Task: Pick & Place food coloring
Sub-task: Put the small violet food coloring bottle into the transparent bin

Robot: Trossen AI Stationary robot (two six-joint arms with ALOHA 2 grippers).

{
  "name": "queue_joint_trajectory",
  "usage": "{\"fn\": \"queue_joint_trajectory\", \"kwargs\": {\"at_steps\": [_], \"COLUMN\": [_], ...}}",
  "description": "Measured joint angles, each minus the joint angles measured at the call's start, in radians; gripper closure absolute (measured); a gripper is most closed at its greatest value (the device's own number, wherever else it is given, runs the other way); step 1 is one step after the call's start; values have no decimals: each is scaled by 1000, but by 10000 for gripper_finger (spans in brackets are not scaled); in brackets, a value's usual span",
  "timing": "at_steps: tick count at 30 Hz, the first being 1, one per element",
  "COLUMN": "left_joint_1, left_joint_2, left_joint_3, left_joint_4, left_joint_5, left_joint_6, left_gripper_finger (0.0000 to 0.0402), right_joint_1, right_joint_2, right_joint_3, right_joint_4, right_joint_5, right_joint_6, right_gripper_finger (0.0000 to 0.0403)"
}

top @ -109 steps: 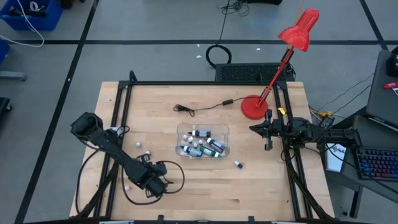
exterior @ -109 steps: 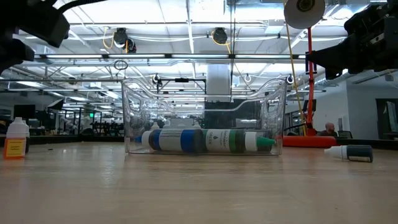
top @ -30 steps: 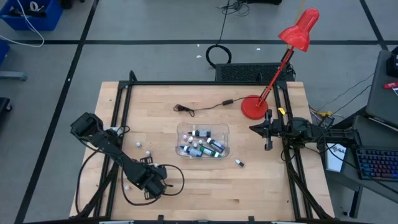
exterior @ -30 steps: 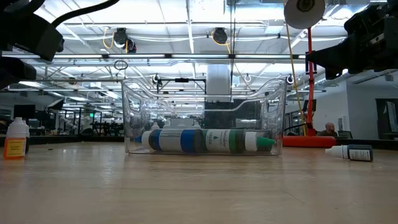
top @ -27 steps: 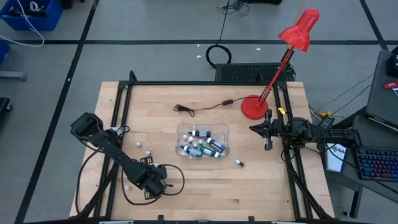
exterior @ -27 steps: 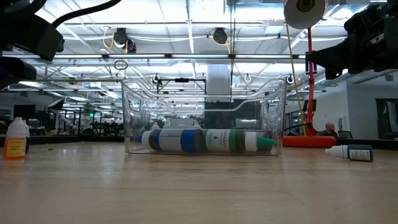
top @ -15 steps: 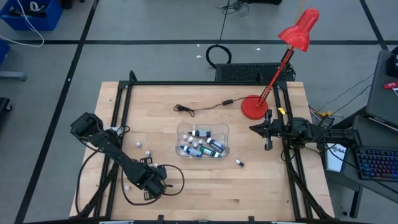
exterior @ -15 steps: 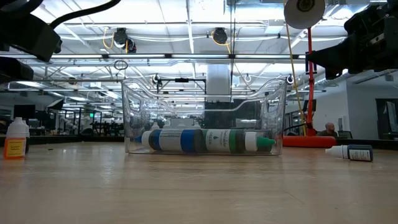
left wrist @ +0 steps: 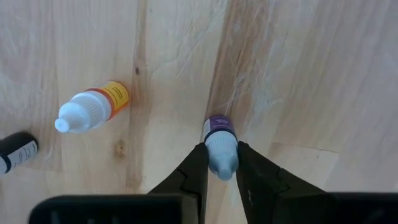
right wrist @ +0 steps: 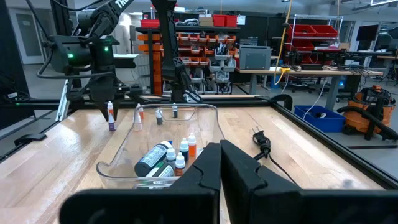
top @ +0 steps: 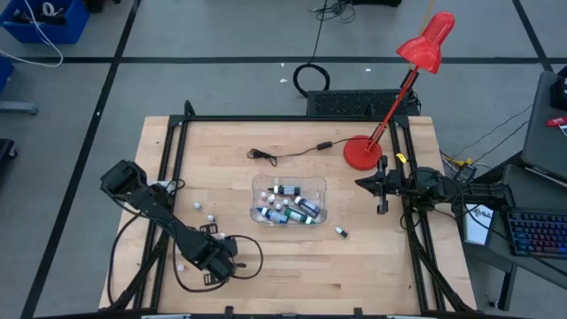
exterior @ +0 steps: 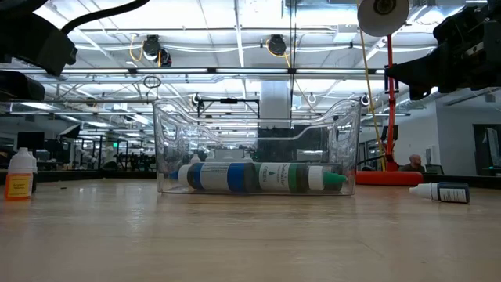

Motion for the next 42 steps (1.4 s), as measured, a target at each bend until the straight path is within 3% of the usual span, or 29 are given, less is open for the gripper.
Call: {"fn": "queue_joint_trajectory", "kwargs": {"at_steps": [4,8,15,21,29,42], "left_joint_1": [20,66,184,388,631,643], "left_joint_2": [0,1,1,0,80,337], "left_joint_3": [10,97,407,622,630,630], "left_joint_4": [1,-18,-196,-344,-328,-321], "left_joint_5": [0,-5,-143,-211,-73,-19], "left_joint_6": [27,117,399,596,830,979], "left_gripper_finger": [336,347,347,347,347,347], "right_joint_1": [0,0,0,0,0,0], "right_joint_2": [0,0,0,0,0,0], "right_joint_3": [0,0,0,0,0,0], "right_joint_4": [0,0,0,0,0,0], "right_joint_5": [0,0,0,0,0,0], "right_joint_6": [0,0,0,0,0,0], "right_gripper_finger": [403,403,403,403,403,403]}}
